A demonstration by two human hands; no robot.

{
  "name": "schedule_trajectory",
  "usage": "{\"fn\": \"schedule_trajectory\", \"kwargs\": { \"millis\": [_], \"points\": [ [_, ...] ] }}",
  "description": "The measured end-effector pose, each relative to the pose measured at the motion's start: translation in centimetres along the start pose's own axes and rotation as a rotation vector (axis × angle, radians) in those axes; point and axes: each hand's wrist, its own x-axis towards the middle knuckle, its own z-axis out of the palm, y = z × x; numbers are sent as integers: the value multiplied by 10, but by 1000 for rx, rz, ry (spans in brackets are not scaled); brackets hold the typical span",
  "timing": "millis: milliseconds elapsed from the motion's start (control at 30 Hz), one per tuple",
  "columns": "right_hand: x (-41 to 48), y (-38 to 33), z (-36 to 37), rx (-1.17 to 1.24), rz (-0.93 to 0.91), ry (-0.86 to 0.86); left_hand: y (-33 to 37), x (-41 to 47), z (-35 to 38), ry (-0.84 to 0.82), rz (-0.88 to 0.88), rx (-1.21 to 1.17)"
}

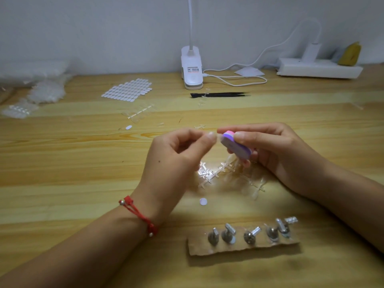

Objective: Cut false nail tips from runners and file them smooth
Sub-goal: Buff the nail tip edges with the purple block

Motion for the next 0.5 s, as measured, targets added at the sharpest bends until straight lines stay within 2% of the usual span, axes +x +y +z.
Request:
{"fn": "schedule_trajectory", "kwargs": {
  "millis": [233,400,500],
  "points": [
    [1,1,-3,39,-8,48,4,0,0,-4,-4,-21],
    [0,4,3,-49,-49,-23,6,-3,3,-152,40,95],
    [0,3,2,-34,-43,-27,6,-3,3,-86,60,121]
  ]
}}
